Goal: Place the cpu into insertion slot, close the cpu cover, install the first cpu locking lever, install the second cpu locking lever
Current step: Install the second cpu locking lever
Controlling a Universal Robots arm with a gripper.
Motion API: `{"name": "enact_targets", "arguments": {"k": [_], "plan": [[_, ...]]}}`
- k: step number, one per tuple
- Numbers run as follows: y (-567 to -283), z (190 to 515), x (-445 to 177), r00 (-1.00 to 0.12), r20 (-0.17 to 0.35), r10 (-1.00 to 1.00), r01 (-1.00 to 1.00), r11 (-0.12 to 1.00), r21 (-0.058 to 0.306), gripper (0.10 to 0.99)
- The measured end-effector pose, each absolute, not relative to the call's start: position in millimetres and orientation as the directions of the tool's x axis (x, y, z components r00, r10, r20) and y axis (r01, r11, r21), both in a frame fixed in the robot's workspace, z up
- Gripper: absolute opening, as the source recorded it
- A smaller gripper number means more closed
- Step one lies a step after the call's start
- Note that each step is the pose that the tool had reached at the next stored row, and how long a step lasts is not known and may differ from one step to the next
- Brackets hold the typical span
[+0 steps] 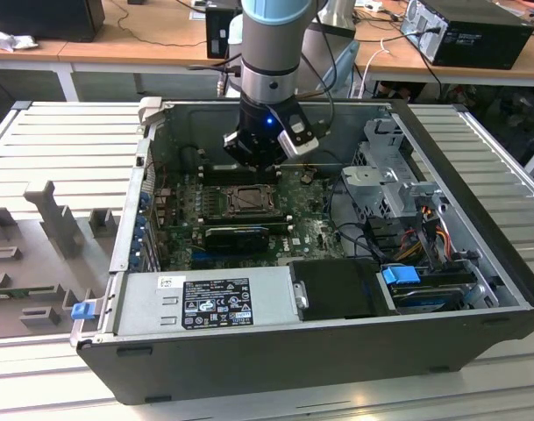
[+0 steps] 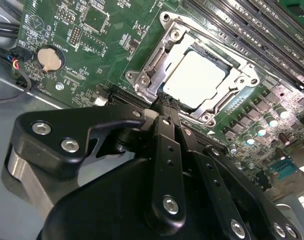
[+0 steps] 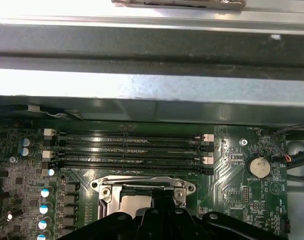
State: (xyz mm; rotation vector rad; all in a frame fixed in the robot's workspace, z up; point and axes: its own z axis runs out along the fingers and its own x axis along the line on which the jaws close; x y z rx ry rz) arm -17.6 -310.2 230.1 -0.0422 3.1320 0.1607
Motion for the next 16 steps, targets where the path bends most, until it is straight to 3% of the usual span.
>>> {"name": "enact_targets", "arguments": {"k": [16], "plan": [[-316.7, 238.4, -17.7, -1.000, -0.007, -0.026, -0.027, 0.994, 0.103, 0.106]]}}
